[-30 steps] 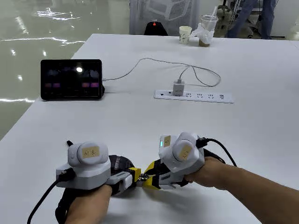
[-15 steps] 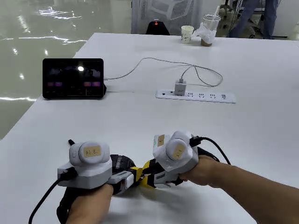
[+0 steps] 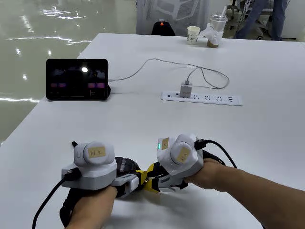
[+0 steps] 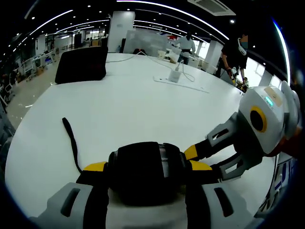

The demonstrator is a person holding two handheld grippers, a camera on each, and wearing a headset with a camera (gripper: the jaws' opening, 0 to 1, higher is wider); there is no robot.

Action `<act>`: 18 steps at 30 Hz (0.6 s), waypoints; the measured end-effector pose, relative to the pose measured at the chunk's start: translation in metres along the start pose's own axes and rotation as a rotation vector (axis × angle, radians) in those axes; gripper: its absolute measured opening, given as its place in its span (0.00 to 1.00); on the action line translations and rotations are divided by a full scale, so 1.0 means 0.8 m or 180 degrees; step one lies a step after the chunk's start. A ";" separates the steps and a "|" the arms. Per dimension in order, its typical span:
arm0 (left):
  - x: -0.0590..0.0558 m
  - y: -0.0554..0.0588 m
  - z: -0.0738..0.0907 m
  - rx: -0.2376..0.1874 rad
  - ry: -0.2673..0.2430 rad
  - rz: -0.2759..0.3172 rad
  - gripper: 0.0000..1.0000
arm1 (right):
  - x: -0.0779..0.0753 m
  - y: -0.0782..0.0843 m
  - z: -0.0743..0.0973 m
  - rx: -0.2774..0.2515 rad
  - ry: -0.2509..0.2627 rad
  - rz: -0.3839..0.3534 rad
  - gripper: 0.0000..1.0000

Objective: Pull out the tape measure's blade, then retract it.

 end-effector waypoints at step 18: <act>0.001 -0.003 0.000 0.0086 0.0041 0.0006 0.62 | 0.002 0.000 -0.002 0.0036 0.0026 0.0034 0.13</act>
Point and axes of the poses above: the centre of the closed fingertips' face, and the gripper's own axes: z roughly backward along the fingers, x roughly to its left, y roughly out of its underside, the point moved 10 cm from there along z, roughly backward along the fingers, and after that the axes turned 6 degrees about -z, right-handed, at the moved point
